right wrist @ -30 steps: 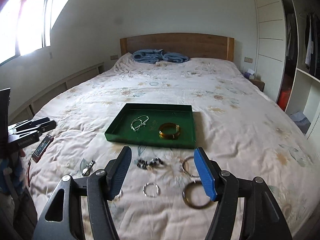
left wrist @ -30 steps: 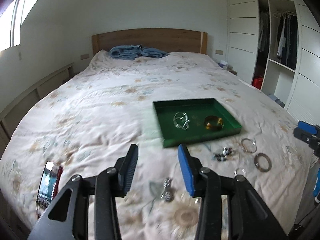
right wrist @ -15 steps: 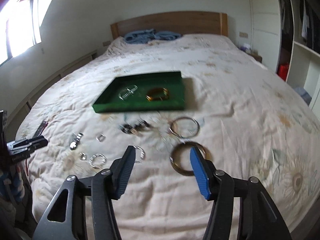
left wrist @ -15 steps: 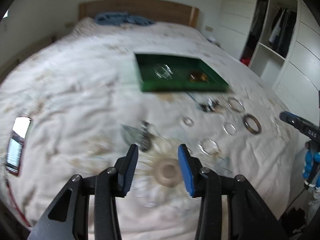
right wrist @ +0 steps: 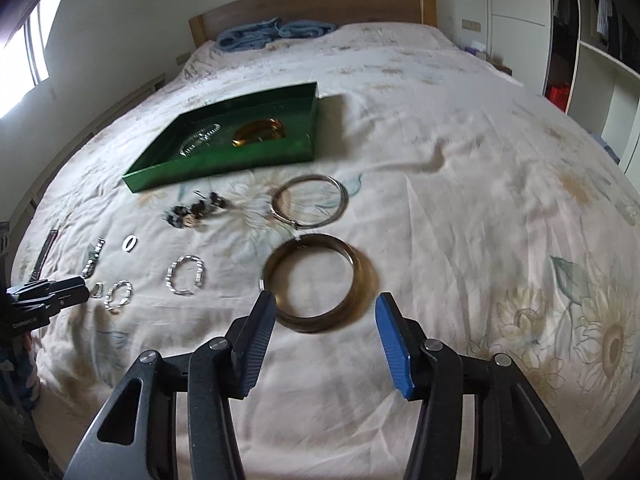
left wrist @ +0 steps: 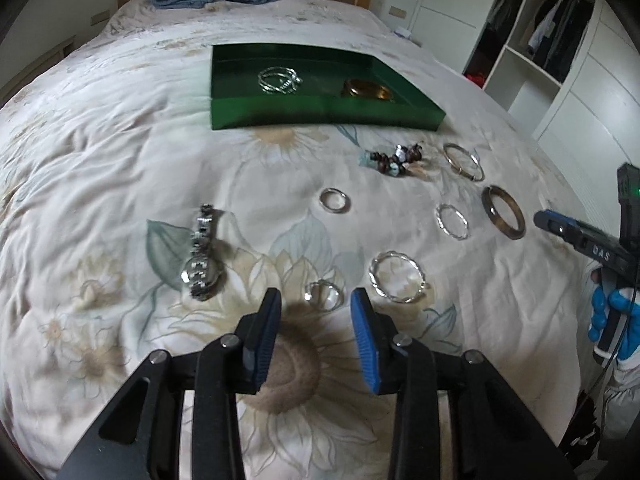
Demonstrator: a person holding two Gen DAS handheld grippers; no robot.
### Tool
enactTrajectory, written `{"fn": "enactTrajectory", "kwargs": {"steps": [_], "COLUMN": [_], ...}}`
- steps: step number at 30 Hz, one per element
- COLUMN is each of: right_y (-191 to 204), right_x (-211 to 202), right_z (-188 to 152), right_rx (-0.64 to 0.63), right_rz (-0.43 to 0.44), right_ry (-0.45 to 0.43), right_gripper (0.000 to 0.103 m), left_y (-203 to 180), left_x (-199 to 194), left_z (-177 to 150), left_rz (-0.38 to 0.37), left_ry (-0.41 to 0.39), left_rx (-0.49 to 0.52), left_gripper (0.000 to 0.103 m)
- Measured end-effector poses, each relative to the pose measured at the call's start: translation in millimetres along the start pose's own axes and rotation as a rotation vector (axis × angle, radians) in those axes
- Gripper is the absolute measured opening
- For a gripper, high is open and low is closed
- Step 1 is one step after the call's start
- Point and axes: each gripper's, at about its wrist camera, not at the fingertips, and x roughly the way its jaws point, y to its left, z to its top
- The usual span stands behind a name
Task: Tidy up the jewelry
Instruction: 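Withdraw both tools from the tray back toward the remaining jewelry, then grasp a small silver ring with the left tool while the right tool grasps the dark brown bangle, then carry the ring and brown bangle into the green tray and release both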
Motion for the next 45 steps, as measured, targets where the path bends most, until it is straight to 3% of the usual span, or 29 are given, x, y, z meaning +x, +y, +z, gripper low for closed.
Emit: {"fn": "enactTrajectory", "kwargs": {"steps": [5,10,17,20,21,22,24,37,45], "right_y": [-6.2,-6.4,-8.8,-10.9,-10.5,-10.6,-12.6,9.0,42.1], "right_x": [18.1,33.7,54.8,63.8,64.9,64.5,62.1,-2.7,-35.9], "right_z": [0.0,1.5,12.0,12.2,12.1,12.0,11.6,24.2,71.5], "right_rx": [0.007,-0.009,-0.012,-0.009,-0.011,-0.015,-0.006,-0.033,-0.053], "right_rz": [-0.005,-0.014,-0.040,-0.044,-0.048,-0.050,-0.044,-0.065,-0.013], "right_ry": [0.028,0.053,0.074,0.088,0.087,0.084,0.078,-0.083,-0.186], "right_gripper": [0.051,0.051,0.048,0.041,0.033,0.017,0.009,0.009,0.009], "left_y": [-8.4,-15.2,-12.1,-11.1,-11.2,-11.6,-12.1,0.5,18.4], "left_x": [14.2,20.5,23.5,22.7,22.0,21.0,18.1,-20.5,-58.7], "left_z": [1.3,2.1,2.7,2.8,2.8,2.7,2.0,8.9,61.3], "left_rz": [0.044,0.064,0.046,0.040,0.039,0.040,0.041,0.003,-0.005], "left_ry": [0.027,0.042,0.049,0.044,0.041,0.037,0.026,-0.098,-0.232], "left_rx": [0.041,0.075,0.062,0.057,0.056,0.056,0.057,0.011,-0.025], "left_gripper": [0.034,0.019,0.018,0.018,0.018,0.018,0.018,0.018,0.018]}}
